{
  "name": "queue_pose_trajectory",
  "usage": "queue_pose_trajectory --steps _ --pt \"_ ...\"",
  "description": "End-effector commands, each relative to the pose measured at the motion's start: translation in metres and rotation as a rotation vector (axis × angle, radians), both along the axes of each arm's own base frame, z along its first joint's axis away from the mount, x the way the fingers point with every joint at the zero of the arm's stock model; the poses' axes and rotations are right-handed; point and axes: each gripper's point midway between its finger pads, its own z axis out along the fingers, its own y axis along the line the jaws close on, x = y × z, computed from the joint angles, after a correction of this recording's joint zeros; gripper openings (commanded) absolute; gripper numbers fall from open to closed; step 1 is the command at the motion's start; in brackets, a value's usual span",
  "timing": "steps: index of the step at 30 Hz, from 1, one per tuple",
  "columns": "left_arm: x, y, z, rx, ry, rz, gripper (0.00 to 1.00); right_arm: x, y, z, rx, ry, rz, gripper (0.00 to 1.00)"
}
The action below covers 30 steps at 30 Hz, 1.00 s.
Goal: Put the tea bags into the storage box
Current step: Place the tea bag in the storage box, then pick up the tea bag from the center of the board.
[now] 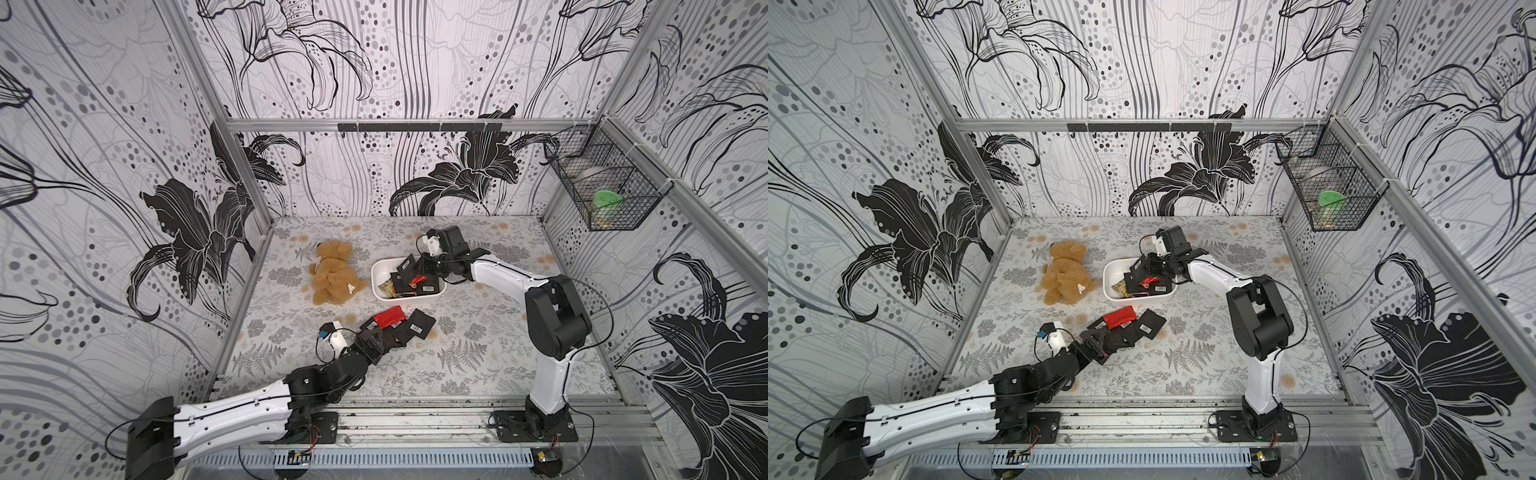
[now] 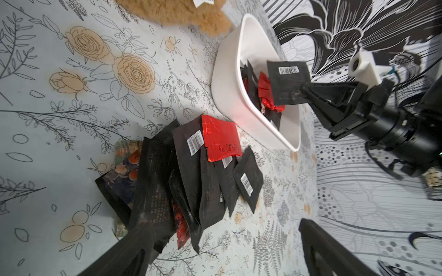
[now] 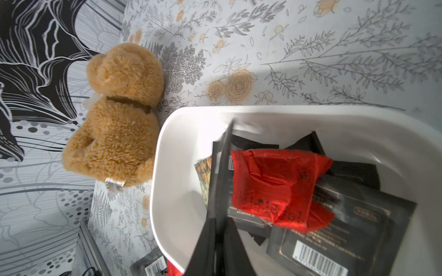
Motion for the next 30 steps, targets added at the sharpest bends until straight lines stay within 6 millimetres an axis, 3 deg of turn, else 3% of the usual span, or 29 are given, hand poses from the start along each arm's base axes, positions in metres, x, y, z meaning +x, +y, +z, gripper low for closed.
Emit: queue_pose_trajectory --steps 1,3,7,10,14,17,19,21,26,30 --pt "0.009 -0.021 0.012 0.012 0.000 -0.018 0.97 0.000 -0.007 0.006 -0.040 -0.024 -0.009 0.38" --pt "0.015 -0.031 0.015 0.062 -0.001 -0.030 0.96 -0.009 -0.019 0.009 -0.075 -0.032 -0.028 0.46" --pt "0.020 -0.047 0.021 0.024 -0.005 -0.031 0.94 -0.031 -0.044 0.017 -0.151 -0.062 -0.038 0.48" --pt "0.019 -0.053 0.025 -0.072 -0.018 -0.036 0.92 -0.051 -0.068 0.033 -0.211 -0.107 -0.067 0.45" --pt "0.017 -0.059 0.022 -0.203 -0.015 -0.034 0.86 -0.090 -0.079 0.029 -0.217 -0.147 -0.010 0.35" --pt "0.017 -0.067 0.024 -0.292 -0.013 -0.039 0.78 -0.114 -0.080 0.017 -0.212 -0.204 0.050 0.34" --pt "0.019 -0.075 0.028 -0.328 -0.026 -0.052 0.73 -0.122 -0.079 0.008 -0.186 -0.189 0.055 0.24" --pt "0.021 -0.084 0.028 -0.344 -0.013 -0.050 0.72 -0.128 -0.071 -0.001 -0.177 -0.201 0.069 0.21" --pt "0.028 -0.110 0.022 -0.373 0.027 -0.058 0.68 -0.136 -0.059 -0.021 -0.197 -0.253 0.096 0.22" --pt "0.035 -0.127 0.013 -0.309 0.055 -0.060 0.66 -0.128 -0.053 -0.029 -0.214 -0.226 0.104 0.19"
